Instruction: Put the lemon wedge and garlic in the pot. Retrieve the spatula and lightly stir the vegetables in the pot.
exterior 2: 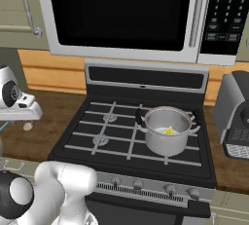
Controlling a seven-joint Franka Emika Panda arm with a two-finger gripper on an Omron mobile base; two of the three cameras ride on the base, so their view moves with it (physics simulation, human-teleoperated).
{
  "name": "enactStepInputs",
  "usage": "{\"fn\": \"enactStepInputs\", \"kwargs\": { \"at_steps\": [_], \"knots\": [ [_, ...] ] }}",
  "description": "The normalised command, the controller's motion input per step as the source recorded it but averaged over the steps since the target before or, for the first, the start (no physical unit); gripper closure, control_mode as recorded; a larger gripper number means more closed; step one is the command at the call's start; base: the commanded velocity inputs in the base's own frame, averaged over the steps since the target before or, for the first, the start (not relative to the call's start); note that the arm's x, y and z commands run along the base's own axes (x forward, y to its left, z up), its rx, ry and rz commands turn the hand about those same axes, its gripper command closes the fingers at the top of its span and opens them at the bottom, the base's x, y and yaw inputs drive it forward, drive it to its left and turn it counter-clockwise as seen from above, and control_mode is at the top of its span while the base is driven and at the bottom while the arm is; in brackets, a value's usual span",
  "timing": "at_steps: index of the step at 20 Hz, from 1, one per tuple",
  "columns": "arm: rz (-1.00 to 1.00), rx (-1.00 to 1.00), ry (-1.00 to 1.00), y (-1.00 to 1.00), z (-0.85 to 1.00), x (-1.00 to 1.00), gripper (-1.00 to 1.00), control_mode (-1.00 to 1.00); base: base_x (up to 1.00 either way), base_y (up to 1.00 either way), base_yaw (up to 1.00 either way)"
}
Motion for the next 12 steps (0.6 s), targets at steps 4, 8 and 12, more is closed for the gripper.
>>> {"fn": "enactStepInputs", "kwargs": {
  "at_steps": [4,8,12],
  "knots": [
    [0.0,0.0,0.03,0.86,-0.61,0.06,-1.0,-1.0,0.0,0.0,0.0],
    [0.0,0.0,0.0,0.66,-0.56,0.06,-1.0,-1.0,0.0,0.0,0.0],
    [0.0,0.0,0.0,0.55,-0.39,0.22,-1.0,-1.0,0.0,0.0,0.0]
  ]
}}
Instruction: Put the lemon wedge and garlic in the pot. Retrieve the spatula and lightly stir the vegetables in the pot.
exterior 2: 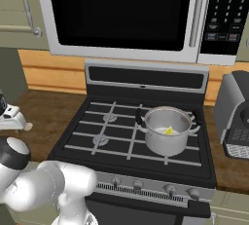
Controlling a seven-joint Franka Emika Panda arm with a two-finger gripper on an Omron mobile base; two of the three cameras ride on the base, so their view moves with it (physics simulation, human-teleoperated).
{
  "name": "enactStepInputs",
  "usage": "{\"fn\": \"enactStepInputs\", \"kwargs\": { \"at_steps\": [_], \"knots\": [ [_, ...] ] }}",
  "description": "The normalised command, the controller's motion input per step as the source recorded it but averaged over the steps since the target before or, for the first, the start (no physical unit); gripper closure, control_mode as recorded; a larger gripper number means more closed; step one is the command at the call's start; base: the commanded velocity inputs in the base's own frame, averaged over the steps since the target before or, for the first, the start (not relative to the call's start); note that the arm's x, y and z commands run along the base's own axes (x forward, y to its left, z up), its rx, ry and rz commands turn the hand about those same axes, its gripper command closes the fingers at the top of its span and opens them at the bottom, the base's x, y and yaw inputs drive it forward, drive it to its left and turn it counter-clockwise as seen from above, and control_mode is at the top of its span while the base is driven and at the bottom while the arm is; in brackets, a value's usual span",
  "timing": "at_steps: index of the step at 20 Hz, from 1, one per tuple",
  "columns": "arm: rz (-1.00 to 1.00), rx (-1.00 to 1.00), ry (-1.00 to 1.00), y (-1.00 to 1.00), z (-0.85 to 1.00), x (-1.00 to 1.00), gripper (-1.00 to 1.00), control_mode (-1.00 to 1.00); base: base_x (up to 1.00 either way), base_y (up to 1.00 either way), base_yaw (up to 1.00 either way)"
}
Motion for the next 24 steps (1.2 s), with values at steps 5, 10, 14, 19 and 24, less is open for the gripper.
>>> {"fn": "enactStepInputs", "kwargs": {
  "at_steps": [5,10,14,19,24],
  "knots": [
    [0.0,-0.04,0.0,0.15,-0.12,0.35,-1.0,-1.0,0.0,0.0,0.0],
    [-0.02,-0.09,0.0,0.0,-0.21,0.52,-1.0,-1.0,0.0,0.0,0.0],
    [-0.01,-0.09,0.0,0.0,-0.31,0.52,-1.0,-1.0,0.0,0.0,0.0],
    [0.0,-0.01,-0.01,0.13,-0.23,0.41,-1.0,-1.0,0.0,0.0,0.0],
    [0.0,0.0,0.0,0.19,-0.21,0.31,-1.0,-1.0,0.0,0.0,0.0]
  ]
}}
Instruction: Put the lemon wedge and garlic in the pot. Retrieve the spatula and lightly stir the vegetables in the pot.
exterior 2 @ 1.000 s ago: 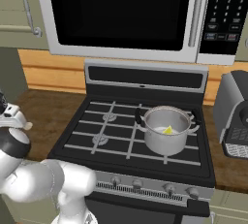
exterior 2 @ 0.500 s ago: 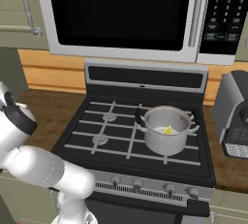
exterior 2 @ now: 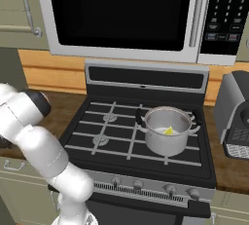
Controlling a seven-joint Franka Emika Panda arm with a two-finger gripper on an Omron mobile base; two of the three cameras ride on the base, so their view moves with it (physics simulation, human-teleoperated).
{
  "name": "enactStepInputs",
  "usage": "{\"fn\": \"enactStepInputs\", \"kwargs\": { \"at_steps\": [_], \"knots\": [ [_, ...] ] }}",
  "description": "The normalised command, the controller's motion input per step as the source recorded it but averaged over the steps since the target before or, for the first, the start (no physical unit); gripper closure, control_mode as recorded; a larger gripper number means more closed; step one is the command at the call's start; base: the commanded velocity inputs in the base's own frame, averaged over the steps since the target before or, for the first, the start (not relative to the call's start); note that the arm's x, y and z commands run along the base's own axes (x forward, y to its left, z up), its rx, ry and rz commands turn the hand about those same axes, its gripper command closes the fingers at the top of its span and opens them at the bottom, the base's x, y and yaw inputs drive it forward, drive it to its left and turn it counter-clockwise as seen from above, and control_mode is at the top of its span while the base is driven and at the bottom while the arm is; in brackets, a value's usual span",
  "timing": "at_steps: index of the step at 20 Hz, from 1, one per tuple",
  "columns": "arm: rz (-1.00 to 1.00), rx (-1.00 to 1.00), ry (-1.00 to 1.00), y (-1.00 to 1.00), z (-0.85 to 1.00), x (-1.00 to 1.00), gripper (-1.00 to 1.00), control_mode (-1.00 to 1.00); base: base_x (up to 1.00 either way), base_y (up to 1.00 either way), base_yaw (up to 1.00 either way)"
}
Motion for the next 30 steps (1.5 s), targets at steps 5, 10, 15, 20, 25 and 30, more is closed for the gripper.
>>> {"fn": "enactStepInputs", "kwargs": {
  "at_steps": [5,10,15,20,25,30],
  "knots": [
    [0.0,0.0,0.0,0.14,-0.26,0.28,-1.0,-1.0,0.0,0.0,0.0],
    [0.0,0.0,-0.02,0.13,-0.16,0.31,-1.0,-1.0,0.0,0.0,0.0],
    [0.0,0.0,-0.04,0.13,-0.01,0.16,-1.0,-1.0,0.0,0.0,0.0],
    [0.0,0.0,-0.06,0.12,0.0,0.13,-1.0,-1.0,0.0,0.0,0.0],
    [0.0,0.0,-0.03,0.01,-0.03,0.12,-1.0,-1.0,0.0,0.0,0.0],
    [0.0,0.0,-0.03,0.0,-0.09,0.05,-1.0,-1.0,0.0,0.0,0.0]
  ]
}}
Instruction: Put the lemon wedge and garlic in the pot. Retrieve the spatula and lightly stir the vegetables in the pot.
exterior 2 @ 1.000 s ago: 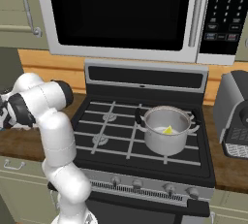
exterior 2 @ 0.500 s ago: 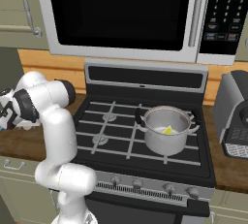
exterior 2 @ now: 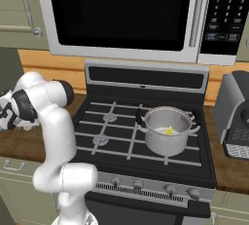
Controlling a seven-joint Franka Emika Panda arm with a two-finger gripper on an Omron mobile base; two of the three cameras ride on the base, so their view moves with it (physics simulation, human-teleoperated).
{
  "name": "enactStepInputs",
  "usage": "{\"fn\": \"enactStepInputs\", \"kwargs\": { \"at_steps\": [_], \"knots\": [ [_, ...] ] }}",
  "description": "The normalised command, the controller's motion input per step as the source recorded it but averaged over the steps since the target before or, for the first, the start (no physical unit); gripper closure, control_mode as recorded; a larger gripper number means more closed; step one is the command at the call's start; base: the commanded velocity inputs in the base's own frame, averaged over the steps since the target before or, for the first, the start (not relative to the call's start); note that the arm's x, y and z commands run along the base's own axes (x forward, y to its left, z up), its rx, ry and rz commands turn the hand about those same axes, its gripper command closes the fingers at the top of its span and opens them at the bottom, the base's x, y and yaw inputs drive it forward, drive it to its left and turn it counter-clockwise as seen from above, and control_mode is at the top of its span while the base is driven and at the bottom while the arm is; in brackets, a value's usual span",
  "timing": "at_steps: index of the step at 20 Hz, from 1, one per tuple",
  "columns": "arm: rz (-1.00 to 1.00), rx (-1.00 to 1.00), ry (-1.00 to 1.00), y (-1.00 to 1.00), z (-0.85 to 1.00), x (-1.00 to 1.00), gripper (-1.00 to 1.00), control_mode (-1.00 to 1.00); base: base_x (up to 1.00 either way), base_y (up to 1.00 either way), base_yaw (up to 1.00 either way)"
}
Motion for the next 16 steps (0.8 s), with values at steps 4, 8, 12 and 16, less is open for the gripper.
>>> {"fn": "enactStepInputs", "kwargs": {
  "at_steps": [4,8,12,16],
  "knots": [
    [0.0,0.0,-0.04,0.0,-0.04,0.0,1.0,-1.0,0.0,0.0,0.0],
    [0.0,0.0,-0.13,0.0,0.2,-0.08,1.0,-1.0,0.0,0.0,0.0],
    [0.0,0.08,-0.19,-0.3,0.91,-0.5,1.0,-1.0,0.0,0.0,0.0],
    [-0.07,0.27,-0.1,-0.84,1.0,-0.92,1.0,-1.0,0.0,0.0,0.0]
  ]
}}
